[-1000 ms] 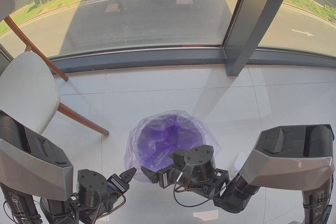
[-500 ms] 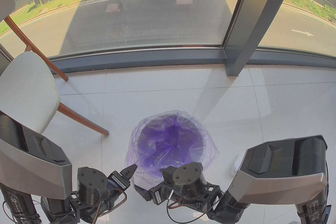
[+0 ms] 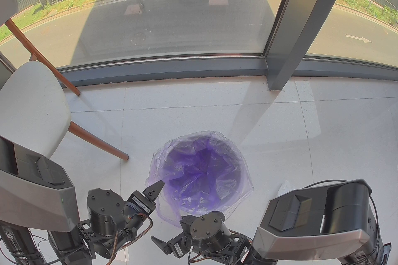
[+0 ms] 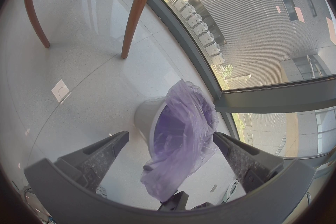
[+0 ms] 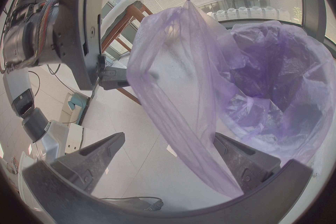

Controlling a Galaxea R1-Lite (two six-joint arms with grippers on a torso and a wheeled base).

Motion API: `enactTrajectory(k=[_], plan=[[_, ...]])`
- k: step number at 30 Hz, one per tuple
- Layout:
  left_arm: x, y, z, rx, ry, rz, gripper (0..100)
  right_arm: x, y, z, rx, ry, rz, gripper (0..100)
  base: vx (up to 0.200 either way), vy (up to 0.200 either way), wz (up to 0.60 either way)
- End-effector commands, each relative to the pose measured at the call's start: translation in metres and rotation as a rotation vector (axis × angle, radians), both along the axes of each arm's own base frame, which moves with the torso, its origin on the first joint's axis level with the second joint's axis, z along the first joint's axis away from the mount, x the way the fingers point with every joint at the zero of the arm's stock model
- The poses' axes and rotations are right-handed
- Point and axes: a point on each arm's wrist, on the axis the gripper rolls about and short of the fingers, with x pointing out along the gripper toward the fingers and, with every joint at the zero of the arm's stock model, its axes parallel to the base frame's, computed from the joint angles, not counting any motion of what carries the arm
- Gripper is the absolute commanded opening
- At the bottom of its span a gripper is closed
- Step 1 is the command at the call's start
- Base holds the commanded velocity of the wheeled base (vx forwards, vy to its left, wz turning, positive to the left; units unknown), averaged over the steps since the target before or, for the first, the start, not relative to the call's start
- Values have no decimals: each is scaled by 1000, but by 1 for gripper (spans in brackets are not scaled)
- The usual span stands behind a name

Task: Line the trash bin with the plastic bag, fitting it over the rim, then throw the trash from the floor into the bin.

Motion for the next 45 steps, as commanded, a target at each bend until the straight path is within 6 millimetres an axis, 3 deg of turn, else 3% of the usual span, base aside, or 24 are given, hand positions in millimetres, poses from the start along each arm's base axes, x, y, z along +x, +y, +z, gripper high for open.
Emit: enactTrajectory(k=[1,8,14,22,23,32,38,45], plan=[[-5,4,-2,8,11,0,100,-1,-1,-3,-8,4,-5,100,0,0,0],[-6,4,-14,38,58,0,100,-2,-2,10,22,1,-37,100,0,0,0],[-13,11,-20,75,103,4,100,5,-4,34,74,-37,-75,100,0,0,0],[-13,9,-20,72,100,-2,100,4,5,22,64,-36,-59,100,0,0,0],[-14,10,-19,72,100,-2,100,3,5,19,57,-32,-57,0,0,0,0],[-16,12,-19,79,105,-2,100,3,8,9,40,-27,-51,0,0,0,0],[-11,8,-17,65,84,-3,100,-20,14,1,14,-8,5,0,0,0,0],[-11,5,-13,42,70,-12,100,-25,16,-14,-15,9,20,0,0,0,0]])
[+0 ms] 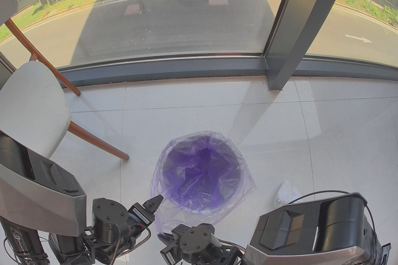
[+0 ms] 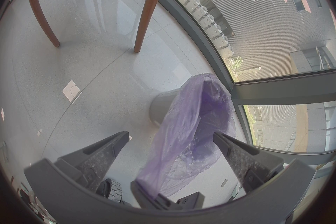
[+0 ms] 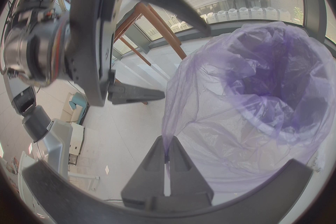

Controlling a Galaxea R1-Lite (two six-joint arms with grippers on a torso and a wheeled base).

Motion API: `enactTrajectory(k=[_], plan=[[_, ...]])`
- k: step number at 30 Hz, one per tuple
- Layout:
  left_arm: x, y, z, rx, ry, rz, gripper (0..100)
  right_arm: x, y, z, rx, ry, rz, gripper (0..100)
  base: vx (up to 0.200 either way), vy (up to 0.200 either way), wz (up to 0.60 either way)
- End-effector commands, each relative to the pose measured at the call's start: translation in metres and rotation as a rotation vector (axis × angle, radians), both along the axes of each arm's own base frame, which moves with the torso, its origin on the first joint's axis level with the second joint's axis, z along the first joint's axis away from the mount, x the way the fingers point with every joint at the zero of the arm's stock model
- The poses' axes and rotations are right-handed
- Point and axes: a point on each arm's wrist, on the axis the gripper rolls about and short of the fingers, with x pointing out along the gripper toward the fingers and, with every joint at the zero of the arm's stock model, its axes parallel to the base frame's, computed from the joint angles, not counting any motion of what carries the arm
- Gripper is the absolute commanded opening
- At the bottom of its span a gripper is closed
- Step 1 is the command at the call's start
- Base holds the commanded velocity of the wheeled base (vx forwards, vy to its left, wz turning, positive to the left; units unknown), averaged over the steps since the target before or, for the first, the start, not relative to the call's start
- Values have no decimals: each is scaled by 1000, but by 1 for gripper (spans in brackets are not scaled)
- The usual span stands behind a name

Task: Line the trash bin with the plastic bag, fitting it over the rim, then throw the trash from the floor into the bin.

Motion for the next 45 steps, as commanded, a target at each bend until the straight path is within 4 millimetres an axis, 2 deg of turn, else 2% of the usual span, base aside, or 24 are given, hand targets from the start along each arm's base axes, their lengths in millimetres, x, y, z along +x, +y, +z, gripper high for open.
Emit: enactTrajectory(k=[1,8,11,17,22,25,26,32,38,41,45], plan=[[1,-1,5,-26,-26,-2,100,-3,0,-10,-21,12,9,0,0,0,0],[11,-6,17,-136,-71,36,100,-4,0,-12,-26,15,10,0,0,0,0],[16,3,37,-197,-142,72,100,-5,-3,-12,-35,19,14,0,0,0,0],[24,7,58,-268,-224,105,100,-4,-3,-12,-40,22,10,0,0,0,0],[11,-13,56,-294,-200,4,100,-5,-2,-12,-41,21,9,0,0,0,0],[14,-17,57,-297,-210,-5,100,-5,-3,-11,-40,22,8,0,0,0,0],[16,-18,56,-295,-210,-7,100,-5,-3,-12,-41,23,8,100,0,0,0],[22,-24,44,-239,-181,-87,100,-6,1,-9,13,55,-16,100,0,0,0],[43,-36,19,-191,-147,-99,100,-8,4,-3,28,49,-8,100,0,0,0],[58,-36,12,-191,-157,-68,100,-8,2,13,58,38,-9,100,0,0,0],[66,-32,10,-192,-163,-44,100,-11,-6,25,61,32,-9,100,0,0,0]])
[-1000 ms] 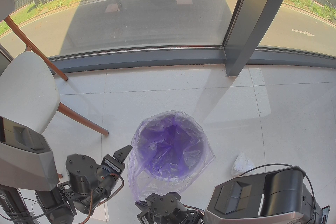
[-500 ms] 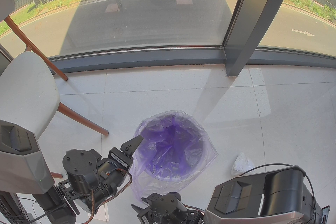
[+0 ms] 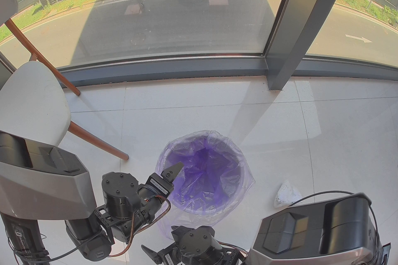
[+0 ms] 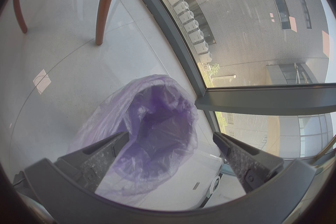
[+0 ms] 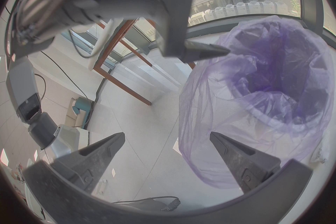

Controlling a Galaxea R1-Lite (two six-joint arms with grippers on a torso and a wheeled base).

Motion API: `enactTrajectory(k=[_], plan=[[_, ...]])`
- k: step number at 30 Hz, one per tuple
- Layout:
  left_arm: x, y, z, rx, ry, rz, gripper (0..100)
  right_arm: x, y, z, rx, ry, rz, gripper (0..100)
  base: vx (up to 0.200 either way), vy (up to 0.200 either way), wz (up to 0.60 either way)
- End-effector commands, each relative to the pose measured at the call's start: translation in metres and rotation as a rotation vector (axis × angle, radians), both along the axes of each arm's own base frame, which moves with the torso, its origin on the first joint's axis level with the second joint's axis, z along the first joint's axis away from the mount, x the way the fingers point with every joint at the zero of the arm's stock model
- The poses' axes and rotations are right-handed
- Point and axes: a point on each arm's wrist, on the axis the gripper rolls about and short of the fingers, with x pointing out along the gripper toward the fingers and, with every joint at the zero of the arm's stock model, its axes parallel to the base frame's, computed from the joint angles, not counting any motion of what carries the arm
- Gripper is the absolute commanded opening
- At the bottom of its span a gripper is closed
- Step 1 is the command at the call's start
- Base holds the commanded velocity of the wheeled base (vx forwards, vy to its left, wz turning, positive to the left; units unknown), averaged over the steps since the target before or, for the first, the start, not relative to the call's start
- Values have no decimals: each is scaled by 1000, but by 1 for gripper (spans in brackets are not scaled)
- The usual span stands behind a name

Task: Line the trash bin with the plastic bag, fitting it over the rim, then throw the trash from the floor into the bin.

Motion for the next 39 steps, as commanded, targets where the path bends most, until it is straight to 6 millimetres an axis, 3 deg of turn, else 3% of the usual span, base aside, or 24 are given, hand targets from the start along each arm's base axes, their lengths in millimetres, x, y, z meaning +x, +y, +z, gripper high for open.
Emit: enactTrajectory(k=[1,9,15,21,25,29,32,36,39], plan=[[15,4,-12,7,7,37,100,-4,-7,22,24,-14,3,100,0,0,0],[13,29,-16,53,46,101,100,-6,-22,38,26,-16,-6,100,0,0,0],[11,35,-20,60,74,111,100,1,-32,50,41,-24,-33,100,0,0,0],[18,30,-34,74,94,116,100,5,-57,64,36,-16,-81,100,0,0,0],[19,28,-38,83,102,118,100,18,-86,74,31,-13,-156,100,0,0,0],[17,29,-40,92,108,141,100,28,-110,63,-43,16,-225,100,0,0,0],[16,30,-40,97,108,156,100,30,-115,58,-74,15,-229,100,0,0,0],[13,30,-40,111,111,157,100,35,-123,22,-207,34,-251,100,0,0,0],[14,31,-41,120,111,157,100,40,-125,12,-240,21,-264,100,0,0,0]])
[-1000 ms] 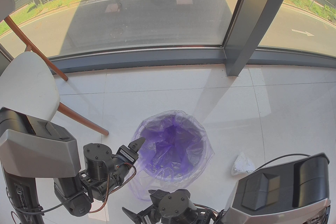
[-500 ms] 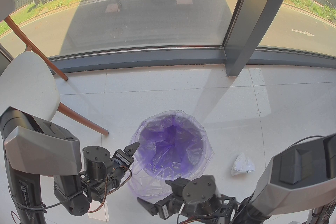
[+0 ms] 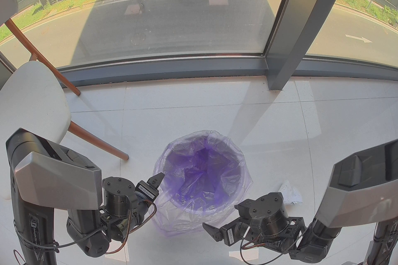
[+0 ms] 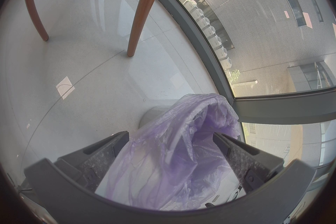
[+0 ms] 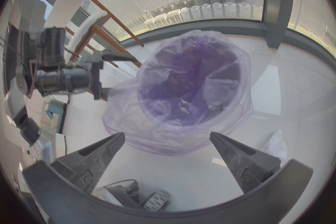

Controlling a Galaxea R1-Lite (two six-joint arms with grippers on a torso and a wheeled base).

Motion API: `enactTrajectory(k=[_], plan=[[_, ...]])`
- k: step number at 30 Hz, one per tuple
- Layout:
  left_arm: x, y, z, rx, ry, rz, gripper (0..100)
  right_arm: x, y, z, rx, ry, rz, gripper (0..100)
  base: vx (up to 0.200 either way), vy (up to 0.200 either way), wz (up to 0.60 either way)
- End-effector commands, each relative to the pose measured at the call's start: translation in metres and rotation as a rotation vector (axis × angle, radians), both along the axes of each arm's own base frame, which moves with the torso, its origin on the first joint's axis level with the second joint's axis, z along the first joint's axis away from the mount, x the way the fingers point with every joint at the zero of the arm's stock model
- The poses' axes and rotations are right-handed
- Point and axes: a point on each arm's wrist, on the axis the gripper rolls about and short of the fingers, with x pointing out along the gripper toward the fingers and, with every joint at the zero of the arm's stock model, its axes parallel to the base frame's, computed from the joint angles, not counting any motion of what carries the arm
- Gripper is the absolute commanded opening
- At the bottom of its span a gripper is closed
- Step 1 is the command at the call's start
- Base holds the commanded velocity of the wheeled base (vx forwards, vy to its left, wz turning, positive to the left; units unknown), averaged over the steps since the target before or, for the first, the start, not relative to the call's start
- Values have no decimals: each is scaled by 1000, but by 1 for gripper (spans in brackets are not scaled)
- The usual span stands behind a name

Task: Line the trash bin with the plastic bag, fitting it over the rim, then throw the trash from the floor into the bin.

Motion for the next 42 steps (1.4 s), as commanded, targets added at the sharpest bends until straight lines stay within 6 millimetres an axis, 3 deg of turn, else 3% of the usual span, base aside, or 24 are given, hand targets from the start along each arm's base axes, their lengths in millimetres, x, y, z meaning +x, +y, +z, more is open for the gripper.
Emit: enactTrajectory(k=[1,8,22,28,36,42], plan=[[-1,1,-1,12,-5,0,100,8,-8,-32,-87,22,-32,100,0,0,0],[-2,3,-29,143,51,18,100,11,-10,-43,-106,-8,-14,100,0,0,0],[-6,9,-48,220,102,79,100,20,-8,-67,-143,15,-32,100,0,0,0],[-11,12,-31,195,75,85,100,26,-7,-73,-143,16,-43,100,0,0,0],[10,-5,6,66,-92,81,100,34,-11,-71,-126,12,-77,100,0,0,0],[6,-7,35,-47,-155,69,100,48,-37,-34,-72,-30,-169,100,0,0,0]])
